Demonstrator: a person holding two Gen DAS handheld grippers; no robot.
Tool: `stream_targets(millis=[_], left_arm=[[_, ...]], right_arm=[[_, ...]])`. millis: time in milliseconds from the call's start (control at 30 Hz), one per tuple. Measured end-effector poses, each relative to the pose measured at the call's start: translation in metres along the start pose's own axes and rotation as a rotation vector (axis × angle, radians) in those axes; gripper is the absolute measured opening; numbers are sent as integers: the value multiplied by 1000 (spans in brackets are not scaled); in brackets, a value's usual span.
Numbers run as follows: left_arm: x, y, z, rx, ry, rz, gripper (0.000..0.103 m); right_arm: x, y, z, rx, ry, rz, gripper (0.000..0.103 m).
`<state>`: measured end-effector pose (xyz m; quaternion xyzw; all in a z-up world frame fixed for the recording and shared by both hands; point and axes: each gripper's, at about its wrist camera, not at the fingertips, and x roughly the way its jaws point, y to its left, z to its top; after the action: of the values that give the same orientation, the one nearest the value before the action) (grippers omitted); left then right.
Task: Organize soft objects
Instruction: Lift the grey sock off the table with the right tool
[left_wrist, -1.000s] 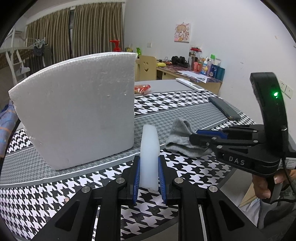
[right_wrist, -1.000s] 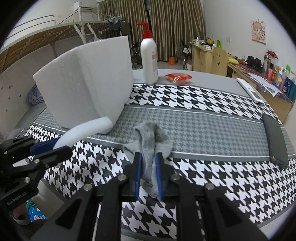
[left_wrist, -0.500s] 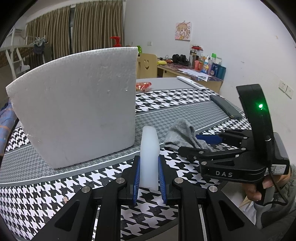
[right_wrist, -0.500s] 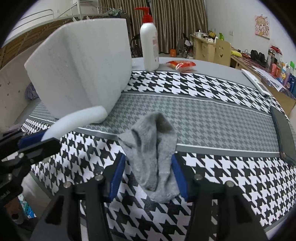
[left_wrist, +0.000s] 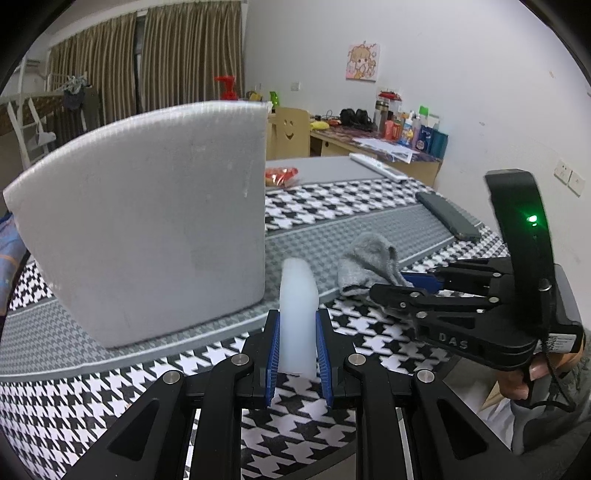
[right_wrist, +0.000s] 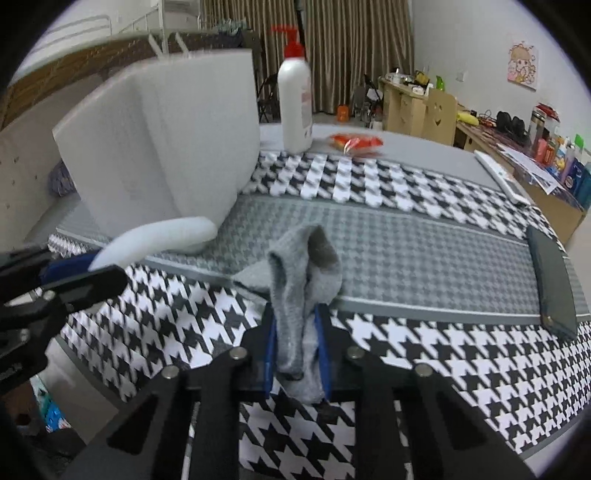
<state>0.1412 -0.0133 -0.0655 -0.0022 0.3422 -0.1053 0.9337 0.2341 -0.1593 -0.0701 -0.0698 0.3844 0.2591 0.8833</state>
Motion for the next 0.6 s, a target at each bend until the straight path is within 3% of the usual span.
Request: stream_targets(millis=[600], left_arm=[[-14,-19,25,43,-76,-19,20]], right_arm=[[-49,-11,18,53,-186,-34,23]])
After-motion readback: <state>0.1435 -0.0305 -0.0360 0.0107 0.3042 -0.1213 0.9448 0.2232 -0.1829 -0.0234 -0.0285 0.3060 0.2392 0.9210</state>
